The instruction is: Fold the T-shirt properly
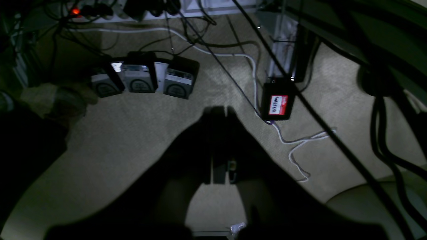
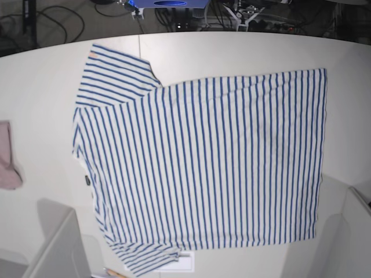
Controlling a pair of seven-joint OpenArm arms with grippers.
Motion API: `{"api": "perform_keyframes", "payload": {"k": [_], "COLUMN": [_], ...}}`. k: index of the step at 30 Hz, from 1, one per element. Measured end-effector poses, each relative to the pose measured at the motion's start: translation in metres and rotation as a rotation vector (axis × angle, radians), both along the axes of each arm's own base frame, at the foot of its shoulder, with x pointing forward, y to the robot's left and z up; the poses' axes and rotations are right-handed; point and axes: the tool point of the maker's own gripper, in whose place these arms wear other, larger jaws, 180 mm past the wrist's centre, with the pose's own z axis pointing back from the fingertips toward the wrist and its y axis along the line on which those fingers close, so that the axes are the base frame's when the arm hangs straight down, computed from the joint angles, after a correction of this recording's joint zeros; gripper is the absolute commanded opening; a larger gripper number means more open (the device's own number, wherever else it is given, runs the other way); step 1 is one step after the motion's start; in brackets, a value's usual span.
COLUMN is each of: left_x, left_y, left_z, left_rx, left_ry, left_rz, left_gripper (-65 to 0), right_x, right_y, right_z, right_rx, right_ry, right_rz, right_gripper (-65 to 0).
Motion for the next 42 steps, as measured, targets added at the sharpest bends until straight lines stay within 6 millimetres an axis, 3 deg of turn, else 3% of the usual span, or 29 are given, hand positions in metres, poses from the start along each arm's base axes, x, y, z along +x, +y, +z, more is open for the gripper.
{"api": "perform_keyframes", "payload": {"k": [2,7,9,12,16,17,21,27,32,38,42], "left_x": [0.0,-0.001,-0.002,-0.001,-0.002,-0.002,-0.007,-0.033,-0.035,-0.048,-0.06], "left_y": [0.0,0.0,0.0,0.0,0.0,0.0,0.0,0.003,0.029,0.044,0.073], "left_z": [0.0,0.0,0.0,0.0,0.0,0.0,0.0,0.003,0.005,0.01,0.021], "left_rx": [0.002,0.003,0.003,0.003,0.003,0.003,0.002,0.004,0.043,0.057,0.1], "left_ry": [-0.001,0.002,0.002,0.002,0.002,0.002,0.007,0.048,0.041,0.013,-0.015], "left_rz": [0.001,0.001,0.001,0.0,-0.001,0.0,-0.015,-0.018,-0.023,-0.041,-0.074], "left_gripper": [-57.3,-32.3,-29.8,-38.8,-61.9,-65.0,-65.0,-65.0,-65.0,-65.0,-65.0], "right_x": [0.004,0.004,0.001,0.001,-0.001,-0.003,-0.009,-0.006,-0.008,-0.033,-0.042], "right_y": [0.0,0.0,0.0,0.0,0.0,0.0,-0.008,-0.011,-0.012,-0.01,-0.011], "right_z": [-0.001,-0.001,0.0,0.0,0.0,0.0,0.001,0.0,0.0,0.005,0.011], "right_rx": [0.0,0.0,0.0,0.0,0.0,0.0,-0.012,-0.016,-0.017,-0.015,-0.019], "right_ry": [-0.012,-0.016,-0.009,-0.009,-0.008,-0.005,0.005,-0.002,-0.002,-0.01,0.016], "right_rz": [-0.002,-0.003,-0.003,-0.003,0.0,0.001,0.002,0.003,0.003,-0.001,0.001], "right_gripper": [-65.0,-65.0,-65.0,-65.0,-65.0,-65.0,-65.0,-65.0,-65.0,-65.0,-65.0]}}
